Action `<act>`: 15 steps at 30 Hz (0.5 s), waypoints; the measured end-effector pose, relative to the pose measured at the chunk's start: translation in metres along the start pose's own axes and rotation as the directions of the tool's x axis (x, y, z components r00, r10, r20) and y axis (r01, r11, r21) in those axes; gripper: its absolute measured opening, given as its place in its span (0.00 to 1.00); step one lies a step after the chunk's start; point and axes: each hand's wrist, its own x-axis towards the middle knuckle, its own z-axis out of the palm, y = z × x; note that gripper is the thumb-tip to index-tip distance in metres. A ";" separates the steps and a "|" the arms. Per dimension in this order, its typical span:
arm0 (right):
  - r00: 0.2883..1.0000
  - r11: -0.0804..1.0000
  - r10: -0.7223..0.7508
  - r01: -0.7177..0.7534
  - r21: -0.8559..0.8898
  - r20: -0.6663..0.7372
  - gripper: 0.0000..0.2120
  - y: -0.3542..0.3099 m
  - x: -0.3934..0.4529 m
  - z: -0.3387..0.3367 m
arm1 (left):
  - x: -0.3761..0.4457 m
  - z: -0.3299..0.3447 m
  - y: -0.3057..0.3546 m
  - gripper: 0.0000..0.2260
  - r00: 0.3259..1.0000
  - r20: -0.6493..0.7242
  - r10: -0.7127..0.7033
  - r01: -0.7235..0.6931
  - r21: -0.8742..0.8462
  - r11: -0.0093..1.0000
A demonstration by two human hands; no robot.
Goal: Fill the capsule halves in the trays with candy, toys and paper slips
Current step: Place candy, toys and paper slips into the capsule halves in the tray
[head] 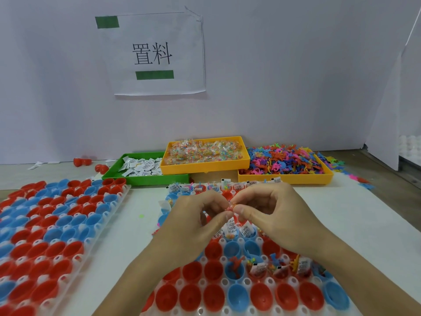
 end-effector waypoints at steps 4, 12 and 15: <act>1.000 1.000 0.018 -0.018 0.004 0.002 0.06 -0.001 0.000 0.000 | 0.000 -0.001 0.000 0.01 1.000 0.023 0.018 -0.018 0.022 1.000; 0.975 0.990 0.032 0.000 -0.144 0.221 0.11 -0.014 -0.003 -0.006 | 0.001 -0.020 -0.005 0.10 0.990 -0.138 0.014 -0.038 -0.172 0.984; 0.926 0.974 0.076 0.010 -0.225 0.370 0.10 -0.019 -0.006 -0.004 | 0.002 -0.019 -0.008 0.08 0.980 -0.201 -0.016 -0.023 -0.190 0.981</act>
